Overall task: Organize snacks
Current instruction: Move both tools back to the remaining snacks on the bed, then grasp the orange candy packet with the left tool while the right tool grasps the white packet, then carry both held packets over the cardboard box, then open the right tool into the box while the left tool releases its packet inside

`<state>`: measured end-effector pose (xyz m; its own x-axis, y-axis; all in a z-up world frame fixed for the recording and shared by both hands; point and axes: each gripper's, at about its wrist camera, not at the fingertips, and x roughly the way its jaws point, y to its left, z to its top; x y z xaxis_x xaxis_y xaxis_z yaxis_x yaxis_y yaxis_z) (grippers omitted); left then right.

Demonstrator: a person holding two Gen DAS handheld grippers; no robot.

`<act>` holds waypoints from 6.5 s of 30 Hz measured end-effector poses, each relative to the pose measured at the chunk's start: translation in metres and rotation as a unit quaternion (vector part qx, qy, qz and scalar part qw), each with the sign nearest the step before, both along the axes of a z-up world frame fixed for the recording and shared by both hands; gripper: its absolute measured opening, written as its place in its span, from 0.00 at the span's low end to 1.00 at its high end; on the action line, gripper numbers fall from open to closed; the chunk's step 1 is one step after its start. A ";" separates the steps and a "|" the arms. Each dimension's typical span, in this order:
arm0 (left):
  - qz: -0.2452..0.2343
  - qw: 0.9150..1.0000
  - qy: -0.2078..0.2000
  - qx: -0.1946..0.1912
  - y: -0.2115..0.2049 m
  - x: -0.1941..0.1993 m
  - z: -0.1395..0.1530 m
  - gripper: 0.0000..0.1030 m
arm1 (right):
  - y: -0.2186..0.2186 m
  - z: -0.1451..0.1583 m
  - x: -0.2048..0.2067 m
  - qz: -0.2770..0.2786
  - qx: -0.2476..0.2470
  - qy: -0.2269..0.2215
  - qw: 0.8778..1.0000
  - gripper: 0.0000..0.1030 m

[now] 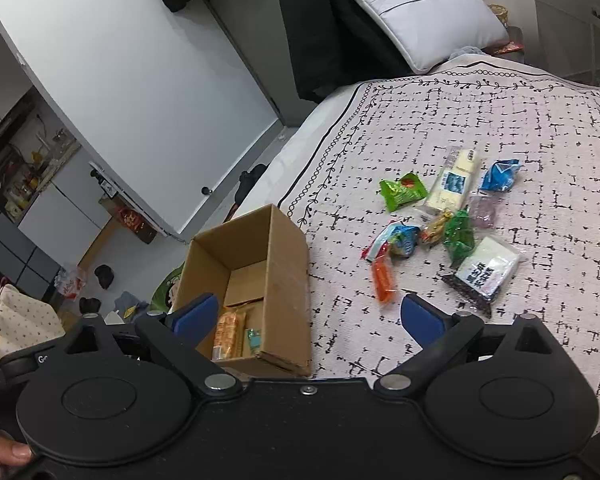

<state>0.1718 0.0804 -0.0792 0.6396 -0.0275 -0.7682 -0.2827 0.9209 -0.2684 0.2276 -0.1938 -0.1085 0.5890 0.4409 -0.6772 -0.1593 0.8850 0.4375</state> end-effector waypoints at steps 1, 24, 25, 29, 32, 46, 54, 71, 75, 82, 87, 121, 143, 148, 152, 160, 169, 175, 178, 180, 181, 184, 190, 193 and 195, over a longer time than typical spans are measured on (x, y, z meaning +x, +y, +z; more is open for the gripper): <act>0.000 1.000 0.000 0.001 -0.002 0.000 0.001 0.83 | -0.003 0.000 0.000 -0.001 -0.003 0.001 1.000 0.97; -0.043 0.999 -0.012 0.003 -0.068 0.017 0.004 0.83 | -0.087 -0.024 0.009 -0.058 0.001 0.022 0.998 0.99; -0.045 0.999 -0.013 0.004 -0.071 0.018 0.004 0.83 | -0.091 -0.027 0.011 -0.059 0.006 0.025 0.998 0.99; -0.050 0.999 -0.018 0.006 -0.083 0.024 0.002 0.83 | -0.103 -0.036 0.017 -0.064 0.018 0.034 0.997 0.96; -0.051 0.999 -0.017 0.007 -0.091 0.030 -0.001 0.82 | -0.110 -0.043 0.022 -0.068 0.028 0.040 0.996 0.91; -0.058 0.998 0.013 0.004 -0.123 0.067 -0.026 0.70 | -0.121 -0.092 0.064 -0.071 0.070 0.094 0.991 0.66; -0.057 0.998 0.034 -0.003 -0.134 0.093 -0.047 0.62 | -0.123 -0.116 0.084 -0.076 0.060 0.119 0.988 0.58; -0.043 0.996 0.075 -0.013 -0.158 0.147 -0.104 0.53 | -0.105 -0.141 0.115 -0.048 0.002 0.115 0.992 0.58; -0.036 0.995 0.089 -0.013 -0.159 0.157 -0.119 0.53 | -0.096 -0.143 0.123 -0.035 -0.015 0.103 0.994 0.60; -0.016 0.992 0.120 -0.029 -0.154 0.164 -0.140 0.27 | -0.083 -0.145 0.125 -0.012 -0.056 0.083 0.995 0.59; -0.018 0.992 0.122 -0.036 -0.150 0.162 -0.137 0.18 | -0.078 -0.143 0.122 -0.007 -0.079 0.081 0.994 0.54; -0.009 0.998 0.018 -0.052 -0.090 0.057 -0.028 0.18 | -0.051 -0.060 0.046 -0.014 -0.053 0.034 0.998 0.43; 0.014 0.998 -0.019 -0.061 -0.032 0.026 0.000 0.18 | 0.008 -0.014 0.029 0.014 -0.044 -0.010 0.999 0.43; 0.019 0.997 -0.024 -0.066 -0.016 0.024 0.001 0.18 | 0.024 -0.010 0.029 0.021 -0.047 -0.014 0.999 0.43; 0.021 0.997 -0.027 -0.070 -0.006 0.025 0.001 0.18 | 0.037 -0.010 0.028 0.026 -0.047 -0.016 0.998 0.43; 0.030 0.996 -0.021 -0.079 0.017 0.030 -0.009 0.18 | 0.063 -0.011 0.034 0.044 -0.048 -0.011 0.998 0.43; 0.057 0.993 -0.006 -0.099 0.048 0.039 -0.027 0.18 | 0.097 -0.015 0.045 0.071 -0.047 -0.007 0.996 0.43; 0.063 0.993 0.005 -0.103 0.059 0.052 -0.037 0.18 | 0.114 -0.024 0.056 0.084 -0.054 0.006 0.995 0.43; 0.063 0.992 0.007 -0.107 0.062 0.058 -0.041 0.18 | 0.121 -0.028 0.061 0.089 -0.061 0.010 0.994 0.43; 0.064 0.992 0.011 -0.111 0.065 0.063 -0.046 0.18 | 0.125 -0.031 0.064 0.091 -0.065 0.013 0.994 0.43; 0.063 0.992 0.013 -0.113 0.065 0.065 -0.048 0.18 | 0.127 -0.032 0.064 0.092 -0.067 0.015 0.993 0.43; 0.063 0.991 0.019 -0.118 0.067 0.071 -0.054 0.18 | 0.131 -0.036 0.067 0.092 -0.072 0.020 0.993 0.43; 0.069 0.992 0.023 -0.101 0.073 0.075 -0.053 0.22 | 0.142 -0.047 0.070 0.094 -0.079 0.032 0.992 0.43; 0.074 0.991 0.028 -0.107 0.080 0.073 -0.052 0.23 | 0.147 -0.050 0.072 0.096 -0.085 0.033 0.991 0.44; 0.080 0.991 0.028 -0.105 0.085 0.071 -0.049 0.24 | 0.148 -0.050 0.072 0.093 -0.085 0.033 0.991 0.47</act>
